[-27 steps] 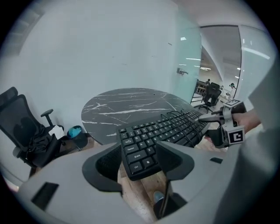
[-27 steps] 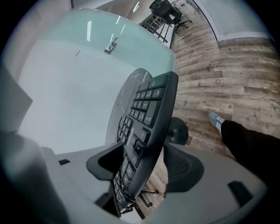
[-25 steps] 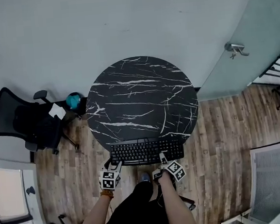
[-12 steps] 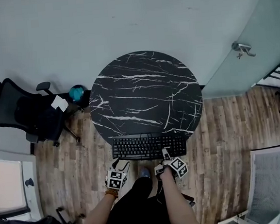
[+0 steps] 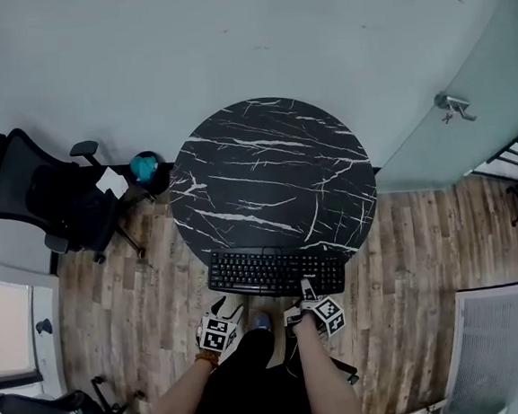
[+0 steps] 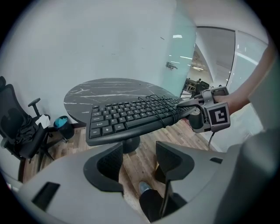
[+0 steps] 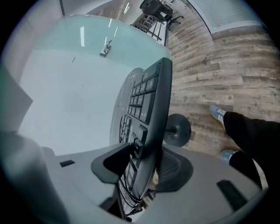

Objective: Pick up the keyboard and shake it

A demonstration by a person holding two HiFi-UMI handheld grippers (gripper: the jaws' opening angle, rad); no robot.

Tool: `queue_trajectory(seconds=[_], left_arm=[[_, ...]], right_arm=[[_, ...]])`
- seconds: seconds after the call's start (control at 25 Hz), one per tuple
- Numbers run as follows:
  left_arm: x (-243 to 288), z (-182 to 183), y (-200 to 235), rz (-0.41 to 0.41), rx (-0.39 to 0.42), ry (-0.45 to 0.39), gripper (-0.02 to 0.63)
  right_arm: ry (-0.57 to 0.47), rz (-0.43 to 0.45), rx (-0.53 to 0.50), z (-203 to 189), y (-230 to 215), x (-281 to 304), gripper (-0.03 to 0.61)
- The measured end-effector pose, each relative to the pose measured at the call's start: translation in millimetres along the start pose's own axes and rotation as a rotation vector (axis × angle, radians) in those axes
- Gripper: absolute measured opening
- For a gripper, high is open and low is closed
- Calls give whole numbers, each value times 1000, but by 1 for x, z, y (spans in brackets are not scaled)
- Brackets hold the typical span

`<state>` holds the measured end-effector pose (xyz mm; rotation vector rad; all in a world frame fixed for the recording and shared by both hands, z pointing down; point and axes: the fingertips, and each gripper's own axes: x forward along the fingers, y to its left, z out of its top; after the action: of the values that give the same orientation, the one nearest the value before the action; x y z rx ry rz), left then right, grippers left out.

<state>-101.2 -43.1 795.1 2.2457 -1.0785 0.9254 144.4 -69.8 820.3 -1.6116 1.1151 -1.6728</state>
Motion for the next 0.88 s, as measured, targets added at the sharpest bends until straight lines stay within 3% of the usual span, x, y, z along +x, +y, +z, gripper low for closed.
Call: queue_trajectory(seconds=[0.16, 0.28, 0.44, 0.56, 0.72, 0.8, 0.88], left_arm=[[1, 10, -7, -12, 45, -25, 241], [6, 17, -9, -45, -57, -71, 241], [9, 36, -8, -127, -367, -188, 242], [10, 52, -8, -198, -672, -300, 242], [16, 59, 8, -205, -1037, -435, 242], [24, 60, 15, -201, -1141, -472, 242], [34, 65, 19, -208, -1173, -481, 242]], right_arm=[[-21, 51, 10, 4, 9, -6, 151], [-48, 108, 4, 8, 22, -10, 120], [-73, 170, 65, 13, 36, -10, 92], [-81, 202, 117, 15, 39, -11, 80], [-73, 221, 132, 15, 38, -12, 77], [-60, 226, 149, 14, 37, -13, 77], [-35, 231, 162, 13, 36, -12, 77]])
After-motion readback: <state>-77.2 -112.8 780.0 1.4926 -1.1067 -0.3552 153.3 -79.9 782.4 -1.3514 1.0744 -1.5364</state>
